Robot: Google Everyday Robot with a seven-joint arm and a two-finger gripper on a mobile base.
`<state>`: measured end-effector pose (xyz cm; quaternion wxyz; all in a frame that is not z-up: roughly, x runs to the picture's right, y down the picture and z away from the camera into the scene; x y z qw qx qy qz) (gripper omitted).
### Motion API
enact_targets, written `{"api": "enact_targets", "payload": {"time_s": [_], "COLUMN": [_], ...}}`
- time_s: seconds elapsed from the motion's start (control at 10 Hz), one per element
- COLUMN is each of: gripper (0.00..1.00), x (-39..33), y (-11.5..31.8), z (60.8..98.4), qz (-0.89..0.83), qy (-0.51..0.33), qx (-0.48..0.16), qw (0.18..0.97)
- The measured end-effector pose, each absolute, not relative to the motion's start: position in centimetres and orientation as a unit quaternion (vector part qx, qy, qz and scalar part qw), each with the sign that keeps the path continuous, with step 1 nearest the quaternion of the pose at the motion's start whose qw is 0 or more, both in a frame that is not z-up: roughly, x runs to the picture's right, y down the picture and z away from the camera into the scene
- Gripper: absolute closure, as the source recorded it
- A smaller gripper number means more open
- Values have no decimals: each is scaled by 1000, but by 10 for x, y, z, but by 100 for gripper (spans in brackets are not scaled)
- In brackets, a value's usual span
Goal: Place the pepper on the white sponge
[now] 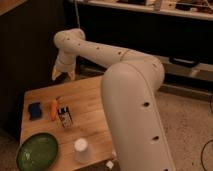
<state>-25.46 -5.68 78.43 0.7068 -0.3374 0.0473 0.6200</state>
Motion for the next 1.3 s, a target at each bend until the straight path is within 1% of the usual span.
{"api": "enact_targets", "payload": {"time_s": [0.2, 0.3, 0.7, 1.0, 1.3], "gripper": [35, 35, 35, 35, 35], "x": [-276, -286, -310, -322, -330], "y": [-38, -25, 11, 31, 50], "z": [798, 823, 872, 888, 894], "qz": [608, 601, 586, 576, 569], "qy": [55, 64, 90, 111, 126], "qx": [-342, -344, -362, -365, -365], "qw": [715, 719, 720, 723, 726]}}
